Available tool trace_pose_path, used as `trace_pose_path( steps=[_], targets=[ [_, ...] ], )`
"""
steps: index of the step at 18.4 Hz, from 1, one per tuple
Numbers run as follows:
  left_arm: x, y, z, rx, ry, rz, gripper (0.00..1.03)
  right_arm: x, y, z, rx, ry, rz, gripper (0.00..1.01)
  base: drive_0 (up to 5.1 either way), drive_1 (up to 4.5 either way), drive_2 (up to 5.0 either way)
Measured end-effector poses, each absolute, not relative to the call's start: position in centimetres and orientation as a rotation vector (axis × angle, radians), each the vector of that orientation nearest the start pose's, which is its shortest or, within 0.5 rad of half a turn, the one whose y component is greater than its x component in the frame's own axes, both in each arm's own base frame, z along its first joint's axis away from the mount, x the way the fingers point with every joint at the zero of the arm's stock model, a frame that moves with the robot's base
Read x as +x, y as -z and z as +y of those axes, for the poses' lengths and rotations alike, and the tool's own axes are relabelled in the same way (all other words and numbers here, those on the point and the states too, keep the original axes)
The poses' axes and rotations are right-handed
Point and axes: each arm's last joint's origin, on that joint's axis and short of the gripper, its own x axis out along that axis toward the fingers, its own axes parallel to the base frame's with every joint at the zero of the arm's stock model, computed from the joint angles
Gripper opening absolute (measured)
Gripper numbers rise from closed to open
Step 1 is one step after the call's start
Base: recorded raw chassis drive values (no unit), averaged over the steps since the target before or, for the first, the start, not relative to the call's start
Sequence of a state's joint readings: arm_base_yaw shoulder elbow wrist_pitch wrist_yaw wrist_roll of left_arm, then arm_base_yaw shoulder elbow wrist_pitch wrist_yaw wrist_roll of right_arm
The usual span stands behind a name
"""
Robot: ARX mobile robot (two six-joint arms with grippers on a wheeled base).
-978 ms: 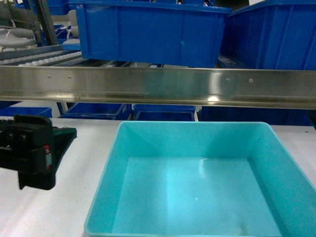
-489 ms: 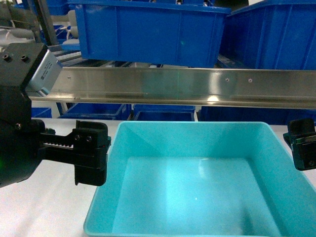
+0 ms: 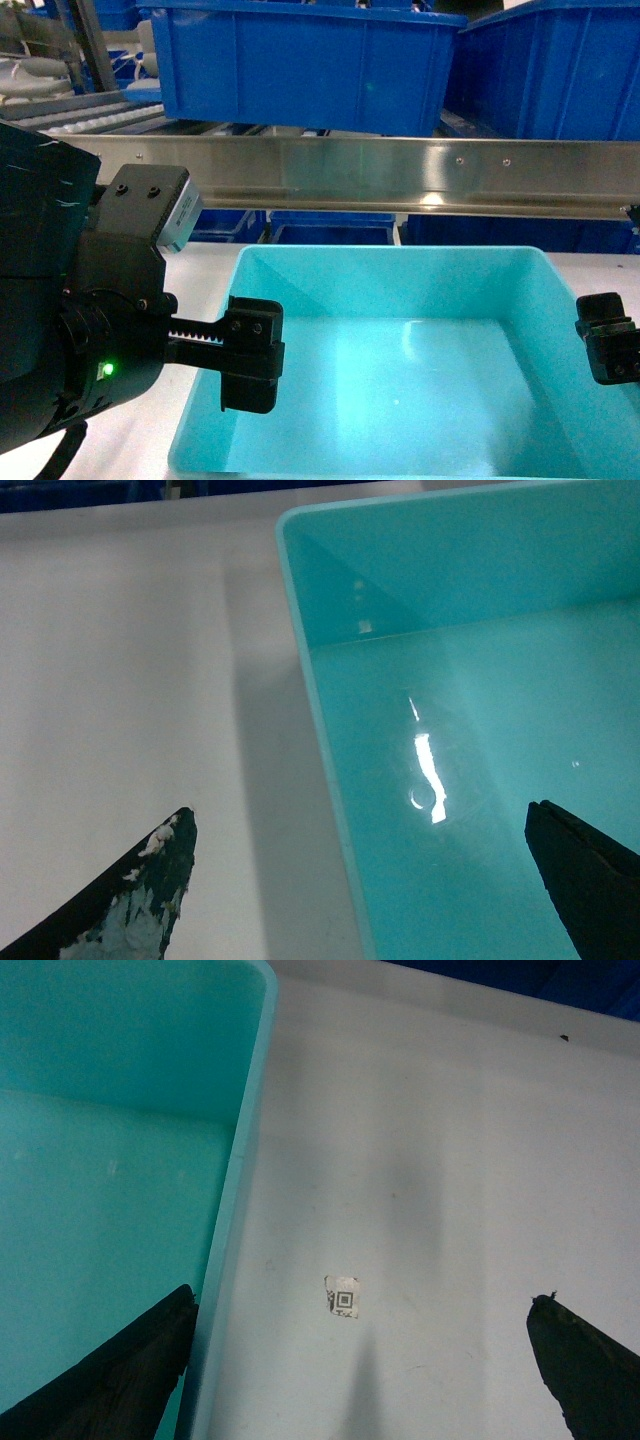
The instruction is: Organize blue bins on left shelf correctly
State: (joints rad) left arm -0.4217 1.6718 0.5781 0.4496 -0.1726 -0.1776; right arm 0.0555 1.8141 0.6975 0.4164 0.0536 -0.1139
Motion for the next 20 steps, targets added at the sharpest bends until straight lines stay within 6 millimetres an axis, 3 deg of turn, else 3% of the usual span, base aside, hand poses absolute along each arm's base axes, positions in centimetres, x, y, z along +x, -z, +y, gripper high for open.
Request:
trace_pose_path(
  steps=[9,15,20],
  targets=[
    [26.6,-9.6,-13.1,0.007,0.126,0.688,0.98,31.8,-9.8,1.6,-0.183,-0.061,0.732,0.98,0.0,0.00,0.0],
    [26.7,-8.6,-13.2,-0.008,0.114,0.717,0.98,31.7,-9.4,1.7,-0.193,-0.075,0.744,0.98,0.0,0.00,0.0],
    [27.0,-8.0,-13.4,-0.004,0.105,0.750,0.98,31.9,-7.9,1.6,-0.223,-0.045,0.739,0.98,0.0,0.00,0.0]
  ],
)
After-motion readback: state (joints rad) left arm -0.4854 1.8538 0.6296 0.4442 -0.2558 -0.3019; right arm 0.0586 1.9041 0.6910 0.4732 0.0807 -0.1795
